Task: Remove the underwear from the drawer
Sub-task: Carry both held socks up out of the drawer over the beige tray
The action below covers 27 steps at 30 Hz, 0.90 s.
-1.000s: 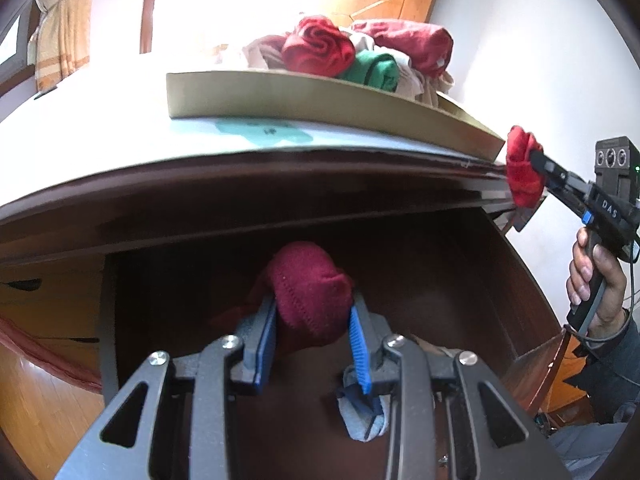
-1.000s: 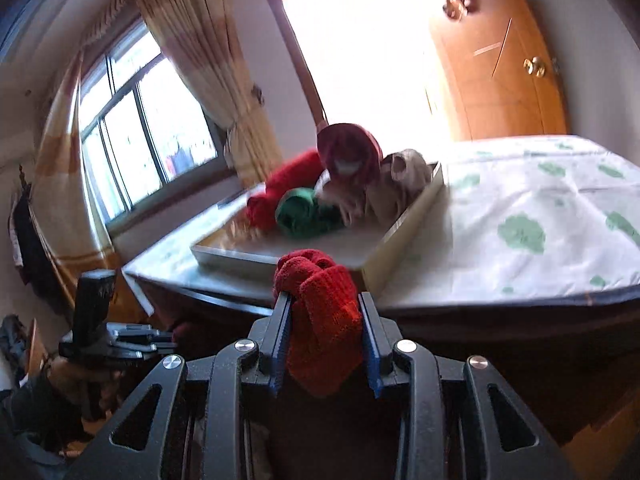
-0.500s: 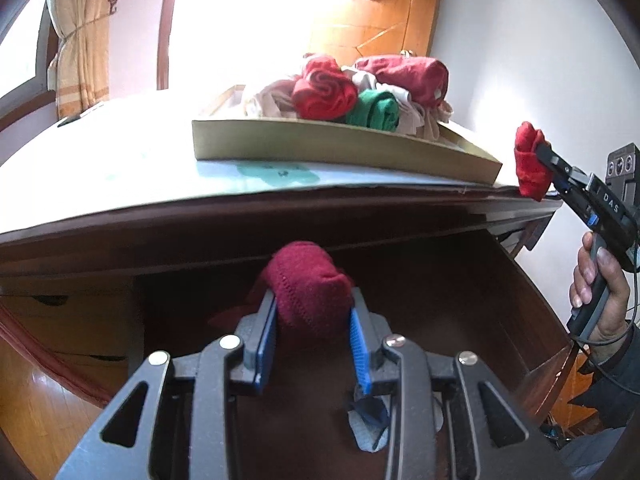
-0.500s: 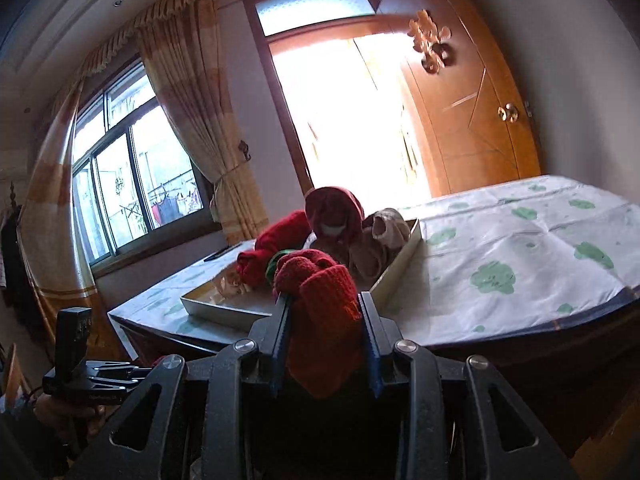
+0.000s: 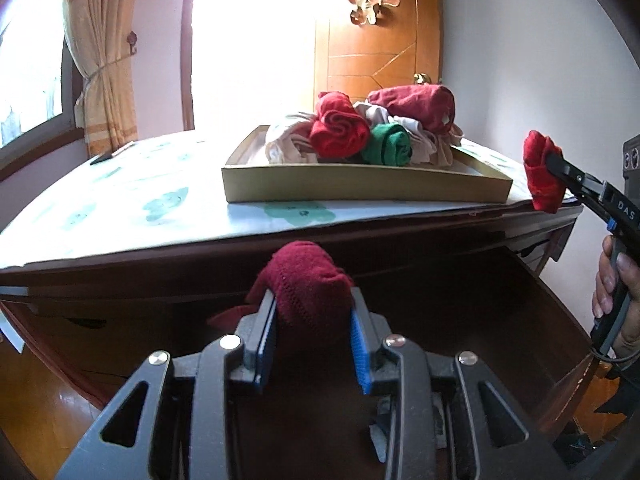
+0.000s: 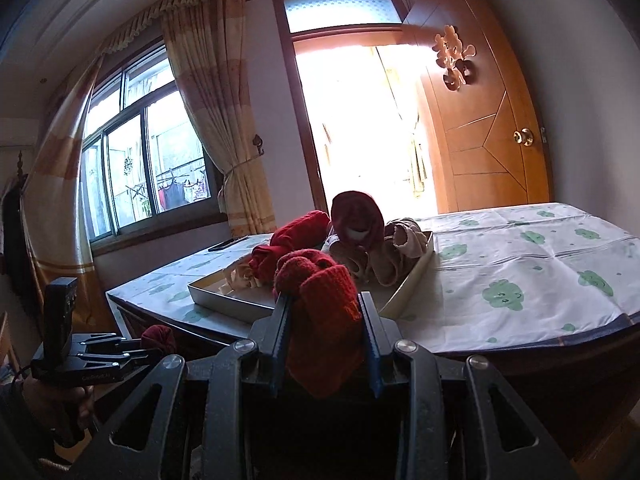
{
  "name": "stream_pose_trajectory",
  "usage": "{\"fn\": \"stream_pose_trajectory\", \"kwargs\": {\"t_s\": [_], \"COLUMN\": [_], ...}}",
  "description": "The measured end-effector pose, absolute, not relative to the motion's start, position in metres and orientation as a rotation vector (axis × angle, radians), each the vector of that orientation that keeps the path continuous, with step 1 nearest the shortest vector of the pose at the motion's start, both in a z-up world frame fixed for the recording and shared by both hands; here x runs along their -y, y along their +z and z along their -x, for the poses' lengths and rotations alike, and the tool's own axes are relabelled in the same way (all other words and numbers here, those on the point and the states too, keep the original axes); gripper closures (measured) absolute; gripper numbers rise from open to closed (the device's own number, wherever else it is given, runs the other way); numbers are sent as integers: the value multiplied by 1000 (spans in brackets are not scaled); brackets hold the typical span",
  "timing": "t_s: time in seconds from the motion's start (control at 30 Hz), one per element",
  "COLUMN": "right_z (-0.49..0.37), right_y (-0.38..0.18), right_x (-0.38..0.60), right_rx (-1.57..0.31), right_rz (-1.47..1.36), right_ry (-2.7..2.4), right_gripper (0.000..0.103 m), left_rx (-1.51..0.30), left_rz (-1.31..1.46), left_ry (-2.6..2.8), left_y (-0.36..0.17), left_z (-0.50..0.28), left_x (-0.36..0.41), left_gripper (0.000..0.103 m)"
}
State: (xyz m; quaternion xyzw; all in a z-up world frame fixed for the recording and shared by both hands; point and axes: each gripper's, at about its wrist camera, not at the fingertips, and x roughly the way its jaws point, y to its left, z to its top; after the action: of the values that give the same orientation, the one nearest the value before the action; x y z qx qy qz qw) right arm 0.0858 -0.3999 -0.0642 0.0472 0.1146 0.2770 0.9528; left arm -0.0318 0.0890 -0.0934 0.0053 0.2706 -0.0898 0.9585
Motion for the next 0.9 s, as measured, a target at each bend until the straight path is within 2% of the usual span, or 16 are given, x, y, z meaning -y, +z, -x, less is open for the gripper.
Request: {"fn": "stream_pose_trajectory", "kwargs": {"t_s": [0.4,0.9], "right_z": [-78,-71], "right_y": [-63,-60], "right_x": [407,407], "right_rx": [-191,-167], "right_rz": [-107,-86], "right_ry": [544,532], "right_gripper": [69,69], "left_rx": [-429,-391], "left_rz": [-73,-105], "left_ry": [-134,-118], "left_y": [-65,-59], "left_z": [39,32], "left_x": [-80,-67], "left_gripper": [71,71]}}
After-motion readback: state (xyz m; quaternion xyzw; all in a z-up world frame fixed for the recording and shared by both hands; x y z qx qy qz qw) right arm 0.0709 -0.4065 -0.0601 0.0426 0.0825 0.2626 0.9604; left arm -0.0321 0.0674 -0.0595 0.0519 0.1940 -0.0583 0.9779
